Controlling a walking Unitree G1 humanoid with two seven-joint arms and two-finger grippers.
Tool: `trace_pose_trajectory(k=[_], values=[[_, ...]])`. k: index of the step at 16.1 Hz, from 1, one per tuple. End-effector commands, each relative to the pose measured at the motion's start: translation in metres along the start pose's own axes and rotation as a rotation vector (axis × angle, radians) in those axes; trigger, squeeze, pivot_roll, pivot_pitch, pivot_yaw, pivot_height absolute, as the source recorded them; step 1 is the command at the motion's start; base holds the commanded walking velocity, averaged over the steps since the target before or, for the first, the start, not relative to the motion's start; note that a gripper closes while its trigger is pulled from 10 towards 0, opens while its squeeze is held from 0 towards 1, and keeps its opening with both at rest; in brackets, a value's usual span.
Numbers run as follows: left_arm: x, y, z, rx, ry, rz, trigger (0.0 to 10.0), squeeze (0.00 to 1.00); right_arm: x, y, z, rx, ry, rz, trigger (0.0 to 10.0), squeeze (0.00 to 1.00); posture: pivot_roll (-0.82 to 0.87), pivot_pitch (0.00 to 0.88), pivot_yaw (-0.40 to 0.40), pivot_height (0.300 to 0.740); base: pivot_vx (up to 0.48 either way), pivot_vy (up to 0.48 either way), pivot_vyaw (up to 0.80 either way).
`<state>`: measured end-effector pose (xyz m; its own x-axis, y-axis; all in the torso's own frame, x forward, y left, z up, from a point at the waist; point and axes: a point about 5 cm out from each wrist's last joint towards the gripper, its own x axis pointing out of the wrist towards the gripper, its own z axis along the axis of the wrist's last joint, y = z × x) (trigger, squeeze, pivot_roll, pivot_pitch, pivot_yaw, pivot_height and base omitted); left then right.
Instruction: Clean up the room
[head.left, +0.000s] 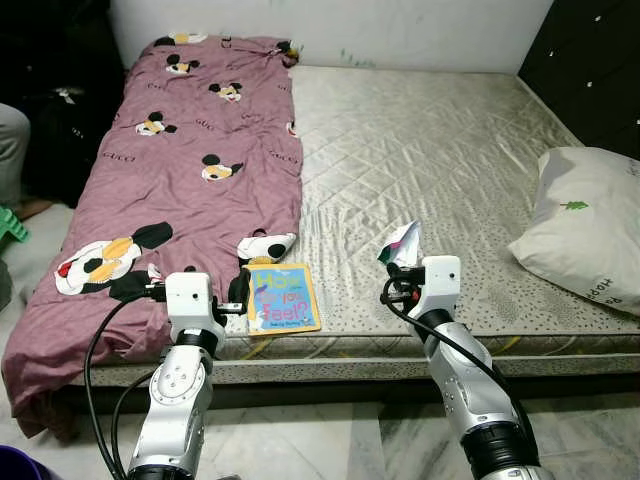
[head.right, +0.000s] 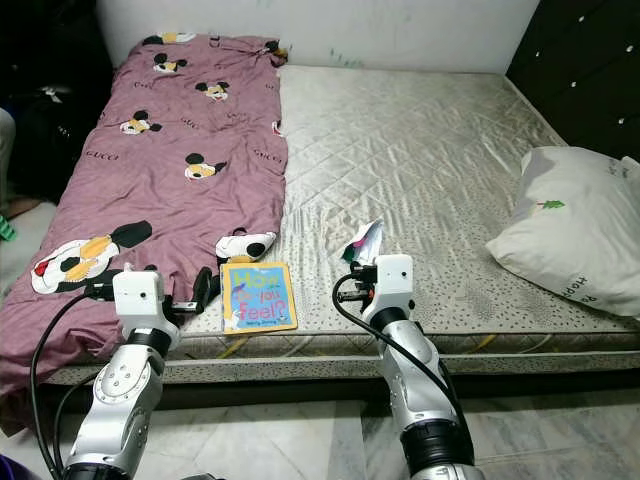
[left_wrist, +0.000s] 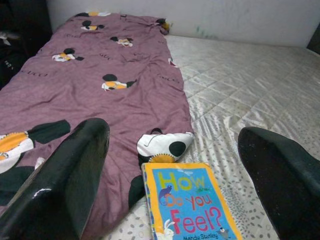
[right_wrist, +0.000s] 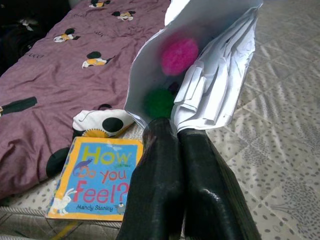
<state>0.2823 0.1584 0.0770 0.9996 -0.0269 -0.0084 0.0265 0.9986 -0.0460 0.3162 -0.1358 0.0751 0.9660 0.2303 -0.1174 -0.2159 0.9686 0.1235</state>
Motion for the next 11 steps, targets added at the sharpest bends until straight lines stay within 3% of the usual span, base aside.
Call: trace_pose_trajectory(k=[1, 7, 11], values=[[-0.0006, 0.0006, 0.0044, -0.008, -0.021, -0.005, 10.0, 0.00, -0.0005, -0.0011, -0.0002, -0.005, -0.003, -0.003, 10.0, 0.00, -0.02, 0.105, -0.061, 0.740, 0.000, 0.000, 0.00], [0.0004, 0.0013, 0.0056, -0.006, -0.024, -0.008, 10.0, 0.00, 0.0002, -0.0006, 0.0003, -0.004, -0.005, -0.003, 10.0, 0.00, -0.01, 0.110, -0.060, 0.740, 0.000, 0.000, 0.00], [0.0002, 0.0008, 0.0063, -0.004, -0.028, -0.015, 10.0, 0.00, 0.0001, -0.0005, 0.0003, -0.002, -0.006, -0.005, 10.0, 0.00, -0.01, 0.113, -0.055, 0.740, 0.277, 0.000, 0.00]])
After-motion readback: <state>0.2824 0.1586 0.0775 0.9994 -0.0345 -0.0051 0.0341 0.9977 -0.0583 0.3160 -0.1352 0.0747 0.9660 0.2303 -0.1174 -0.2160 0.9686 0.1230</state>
